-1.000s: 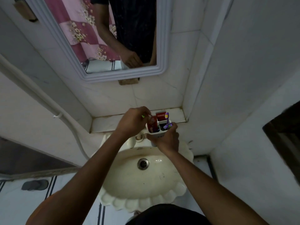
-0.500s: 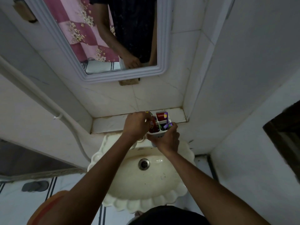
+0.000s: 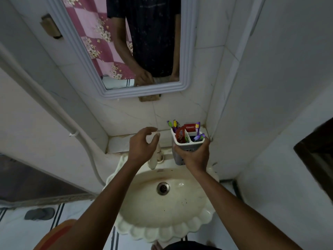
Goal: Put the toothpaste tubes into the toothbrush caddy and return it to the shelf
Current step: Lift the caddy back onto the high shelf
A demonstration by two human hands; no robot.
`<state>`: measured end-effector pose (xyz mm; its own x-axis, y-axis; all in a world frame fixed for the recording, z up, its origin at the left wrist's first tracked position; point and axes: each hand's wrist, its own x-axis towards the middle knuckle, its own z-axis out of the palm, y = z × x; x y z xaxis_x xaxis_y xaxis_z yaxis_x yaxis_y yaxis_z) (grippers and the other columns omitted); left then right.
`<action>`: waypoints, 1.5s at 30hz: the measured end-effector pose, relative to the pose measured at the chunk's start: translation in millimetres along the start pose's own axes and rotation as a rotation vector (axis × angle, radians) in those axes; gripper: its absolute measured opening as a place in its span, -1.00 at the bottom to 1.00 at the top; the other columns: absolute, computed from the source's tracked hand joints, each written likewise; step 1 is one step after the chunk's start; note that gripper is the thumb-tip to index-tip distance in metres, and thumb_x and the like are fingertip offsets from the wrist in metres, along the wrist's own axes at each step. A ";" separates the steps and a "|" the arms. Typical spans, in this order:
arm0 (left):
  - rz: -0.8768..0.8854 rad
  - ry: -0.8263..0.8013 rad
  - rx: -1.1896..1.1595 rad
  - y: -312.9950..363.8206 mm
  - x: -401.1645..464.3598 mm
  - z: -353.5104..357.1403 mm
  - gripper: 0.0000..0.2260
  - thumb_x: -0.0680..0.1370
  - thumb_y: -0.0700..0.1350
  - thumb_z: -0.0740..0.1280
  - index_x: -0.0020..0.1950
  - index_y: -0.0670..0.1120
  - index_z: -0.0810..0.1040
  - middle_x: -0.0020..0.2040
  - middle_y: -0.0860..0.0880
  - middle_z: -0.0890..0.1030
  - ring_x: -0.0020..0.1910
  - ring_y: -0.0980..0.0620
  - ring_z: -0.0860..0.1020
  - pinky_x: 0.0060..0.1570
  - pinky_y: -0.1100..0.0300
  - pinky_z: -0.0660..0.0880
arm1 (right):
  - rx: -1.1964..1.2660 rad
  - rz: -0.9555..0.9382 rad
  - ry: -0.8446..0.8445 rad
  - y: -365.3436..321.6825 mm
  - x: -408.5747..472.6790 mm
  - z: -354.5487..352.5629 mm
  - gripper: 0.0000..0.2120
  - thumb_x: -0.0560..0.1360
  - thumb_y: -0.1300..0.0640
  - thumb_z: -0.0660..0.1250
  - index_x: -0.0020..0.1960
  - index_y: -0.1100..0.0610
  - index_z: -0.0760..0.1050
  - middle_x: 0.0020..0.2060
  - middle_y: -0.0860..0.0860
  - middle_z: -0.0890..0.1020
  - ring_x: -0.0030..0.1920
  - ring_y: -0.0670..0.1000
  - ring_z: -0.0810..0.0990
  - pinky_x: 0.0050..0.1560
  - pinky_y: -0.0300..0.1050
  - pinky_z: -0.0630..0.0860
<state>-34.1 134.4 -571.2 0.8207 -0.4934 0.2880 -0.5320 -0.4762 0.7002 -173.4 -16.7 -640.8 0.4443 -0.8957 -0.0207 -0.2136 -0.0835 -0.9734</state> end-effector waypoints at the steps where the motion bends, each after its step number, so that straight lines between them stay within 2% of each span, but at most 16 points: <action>1: 0.010 0.007 0.003 3.3 0.6 -2.4 -0.74 0.62 0.08 0.47 0.26 0.01 0.71 0.20 0.10 0.74 0.17 0.12 0.68 0.23 0.04 0.61 | 0.009 -0.021 0.009 -7.8 1.1 -3.4 0.10 0.16 -0.10 0.88 0.54 0.04 0.39 0.34 0.00 0.66 0.24 0.01 0.73 -0.01 -0.45 0.63; 5: 0.069 0.028 -0.014 25.7 7.9 -17.3 -0.66 0.63 0.13 0.46 0.34 0.00 0.68 0.28 0.06 0.71 0.24 0.21 0.57 0.31 0.03 0.57 | 0.050 -0.150 0.052 -47.5 7.1 -17.4 0.04 0.17 -0.05 0.89 0.47 0.10 0.41 0.31 0.03 0.67 0.22 0.00 0.73 -0.03 -0.42 0.64; 7: 0.110 0.038 -0.012 40.4 16.3 -27.6 -0.64 0.63 0.16 0.44 0.36 0.01 0.66 0.30 0.06 0.69 0.28 0.17 0.58 0.35 -0.03 0.55 | 0.077 -0.225 0.077 -73.0 13.3 -24.8 -0.02 0.17 -0.04 0.89 0.40 0.12 0.43 0.25 0.03 0.68 0.18 -0.02 0.73 -0.04 -0.38 0.64; 10: 0.195 0.118 -0.021 69.6 31.2 -48.6 -0.64 0.63 0.17 0.44 0.33 -0.01 0.67 0.26 0.06 0.71 0.26 0.11 0.63 0.31 -0.04 0.58 | 0.130 -0.334 0.122 -119.3 21.1 -38.0 -0.01 0.12 -0.23 0.84 0.35 0.12 0.44 0.20 0.03 0.69 0.14 0.01 0.74 -0.01 -0.20 0.70; 12: 0.246 0.167 -0.041 93.6 44.6 -65.8 -0.63 0.62 0.17 0.44 0.33 -0.02 0.67 0.24 0.04 0.72 0.22 0.13 0.64 0.27 0.01 0.59 | 0.146 -0.400 0.145 -151.9 27.5 -47.7 0.03 0.09 -0.35 0.78 0.34 0.11 0.44 0.20 0.03 0.68 0.13 0.02 0.73 -0.02 -0.19 0.69; 14: 0.304 0.200 -0.068 120.0 55.8 -86.9 -0.62 0.63 0.17 0.43 0.35 -0.03 0.66 0.25 0.03 0.72 0.21 0.14 0.62 0.24 0.05 0.59 | 0.159 -0.473 0.157 -185.7 31.2 -59.7 0.07 0.09 -0.41 0.76 0.36 0.10 0.43 0.21 0.04 0.67 0.15 0.04 0.72 -0.02 -0.20 0.70; 18: 0.432 0.281 -0.057 176.5 78.6 -132.9 -0.59 0.65 0.18 0.41 0.39 -0.05 0.64 0.30 0.00 0.70 0.27 0.08 0.63 0.26 0.06 0.58 | 0.204 -0.606 0.194 -260.3 33.2 -86.0 0.08 0.08 -0.50 0.71 0.34 0.08 0.42 0.21 0.07 0.68 0.18 0.09 0.72 0.03 -0.05 0.73; 19: 0.468 0.308 -0.049 191.9 84.4 -145.7 -0.58 0.65 0.19 0.40 0.39 -0.05 0.64 0.31 0.00 0.70 0.29 0.07 0.62 0.28 0.05 0.58 | 0.219 -0.628 0.199 -281.3 31.8 -93.5 0.04 0.08 -0.49 0.71 0.31 0.06 0.42 0.21 0.06 0.68 0.18 0.08 0.72 0.02 -0.08 0.73; 22: 0.586 0.386 -0.004 233.8 103.8 -181.5 -0.58 0.66 0.23 0.35 0.35 -0.04 0.65 0.30 0.02 0.70 0.27 0.02 0.64 0.31 -0.12 0.57 | 0.271 -0.693 0.215 -342.9 25.6 -116.8 -0.03 0.12 -0.38 0.78 0.30 0.00 0.41 0.21 0.01 0.68 0.16 -0.03 0.73 -0.07 -0.37 0.64; 25: 0.665 0.455 0.046 272.6 120.8 -212.1 -0.59 0.66 0.26 0.31 0.32 0.00 0.66 0.25 0.04 0.72 0.21 -0.02 0.67 0.24 -0.22 0.57 | 0.286 -0.743 0.228 -399.0 16.3 -139.4 -0.04 0.12 -0.37 0.79 0.30 -0.02 0.42 0.17 -0.08 0.67 0.13 -0.15 0.70 -0.10 -0.41 0.62; 29: 0.749 0.504 0.083 323.0 134.5 -249.1 -0.58 0.67 0.23 0.31 0.39 0.01 0.63 0.32 0.00 0.69 0.29 -0.04 0.63 0.28 -0.24 0.54 | 0.310 -0.778 0.247 -466.6 4.5 -166.9 -0.06 0.15 -0.36 0.80 0.31 -0.03 0.42 0.14 -0.18 0.62 0.10 -0.19 0.67 -0.08 -0.37 0.64; 40: 0.860 0.708 0.079 428.1 177.7 -319.8 -0.58 0.68 0.23 0.29 0.39 0.01 0.63 0.35 0.03 0.68 0.36 -0.05 0.61 0.39 -0.20 0.47 | 0.396 -0.848 0.331 -620.9 -2.3 -220.9 0.06 -0.03 -0.54 0.70 0.27 -0.03 0.44 0.13 -0.16 0.65 0.13 -0.09 0.71 0.19 0.05 0.73; 45: 0.822 0.745 0.096 456.9 216.8 -333.1 -0.55 0.68 0.25 0.26 0.42 0.01 0.61 0.38 0.01 0.67 0.39 -0.07 0.60 0.40 -0.20 0.46 | 0.383 -0.877 0.402 -680.5 15.0 -221.6 0.07 -0.02 -0.60 0.64 0.27 -0.02 0.42 0.15 -0.11 0.64 0.19 0.02 0.69 0.21 0.10 0.71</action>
<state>-29.8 52.4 28.8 0.1142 -0.1393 0.9836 -0.9586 -0.2754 0.0723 -214.2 -70.1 71.9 -0.0282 -0.6727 0.7393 0.3667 -0.6950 -0.6184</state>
